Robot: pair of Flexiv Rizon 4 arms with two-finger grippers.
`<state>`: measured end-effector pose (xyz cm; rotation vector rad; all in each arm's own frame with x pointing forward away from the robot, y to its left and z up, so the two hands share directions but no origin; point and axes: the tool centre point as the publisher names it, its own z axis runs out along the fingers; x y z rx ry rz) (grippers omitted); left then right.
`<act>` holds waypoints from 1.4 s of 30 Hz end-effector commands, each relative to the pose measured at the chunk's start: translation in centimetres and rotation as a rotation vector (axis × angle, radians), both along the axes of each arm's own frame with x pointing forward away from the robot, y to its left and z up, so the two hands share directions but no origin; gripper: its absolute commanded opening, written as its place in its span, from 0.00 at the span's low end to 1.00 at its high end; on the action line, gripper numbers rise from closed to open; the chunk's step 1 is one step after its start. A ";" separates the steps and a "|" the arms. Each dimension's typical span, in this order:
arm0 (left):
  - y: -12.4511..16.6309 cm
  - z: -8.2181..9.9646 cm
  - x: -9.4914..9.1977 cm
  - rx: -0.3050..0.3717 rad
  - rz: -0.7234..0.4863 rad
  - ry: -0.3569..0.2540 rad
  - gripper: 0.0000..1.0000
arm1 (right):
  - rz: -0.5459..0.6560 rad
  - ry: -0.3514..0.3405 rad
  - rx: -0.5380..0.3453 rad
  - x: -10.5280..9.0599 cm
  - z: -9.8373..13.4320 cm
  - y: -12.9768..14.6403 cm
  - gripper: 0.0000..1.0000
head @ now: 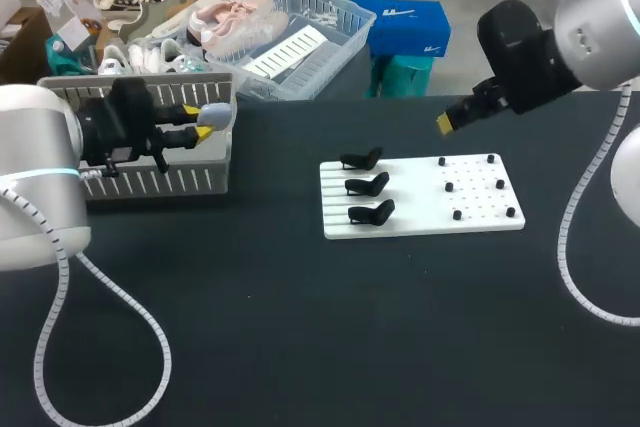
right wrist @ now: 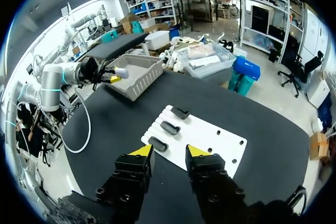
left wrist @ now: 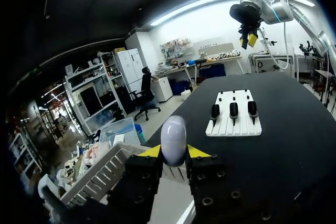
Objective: Pick up each earbud case from the left stands, insert the matching earbuds, close the lid, and place the case in the box.
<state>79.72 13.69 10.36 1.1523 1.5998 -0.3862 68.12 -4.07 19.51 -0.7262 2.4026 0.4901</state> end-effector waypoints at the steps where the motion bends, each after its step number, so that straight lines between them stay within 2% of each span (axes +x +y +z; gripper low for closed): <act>1: 1.1 -0.2 0.1 -0.009 0.100 -0.049 0.00 | -0.024 -0.015 -0.001 -0.2 -0.5 0.3 0.36; 15: 4.0 -2.4 1.9 0.009 0.154 0.014 0.00 | -0.069 -0.002 0.012 0.0 -1.3 0.8 0.37; 25: 4.5 -3.6 3.0 0.049 0.181 0.073 0.00 | -0.100 0.009 0.013 -0.4 -1.8 0.6 0.36; 26: 4.6 -3.7 3.1 0.057 0.195 0.077 0.11 | -0.101 0.010 0.014 -0.4 -1.8 0.6 0.36; 27: 4.6 -3.7 3.2 0.050 0.200 0.080 0.38 | -0.103 0.011 0.014 -0.4 -1.8 0.6 0.37; 28: 4.6 -3.7 3.2 0.051 0.198 0.084 0.83 | -0.104 0.012 0.014 -0.4 -1.8 0.6 0.36; 29: 4.6 -3.7 3.3 0.050 0.198 0.086 1.00 | -0.105 0.013 0.014 -0.4 -1.9 0.6 0.37; 36: 4.7 -3.7 3.4 0.047 0.198 0.088 1.00 | -0.108 0.025 0.017 -0.3 -2.0 0.5 0.39; 37: 4.7 -3.7 3.4 0.047 0.198 0.088 1.00 | -0.113 0.039 0.017 -0.2 -2.0 0.5 0.43; 38: 4.7 -3.7 3.4 0.047 0.198 0.088 1.00 | -0.134 0.081 0.006 0.0 -2.1 0.5 0.55; 39: 4.7 -3.7 3.4 0.047 0.198 0.088 1.00 | -0.134 0.081 0.006 0.0 -2.1 0.5 1.00; 42: 4.7 -3.7 3.4 0.047 0.198 0.088 1.00 | -0.134 0.081 0.006 0.0 -2.1 0.5 1.00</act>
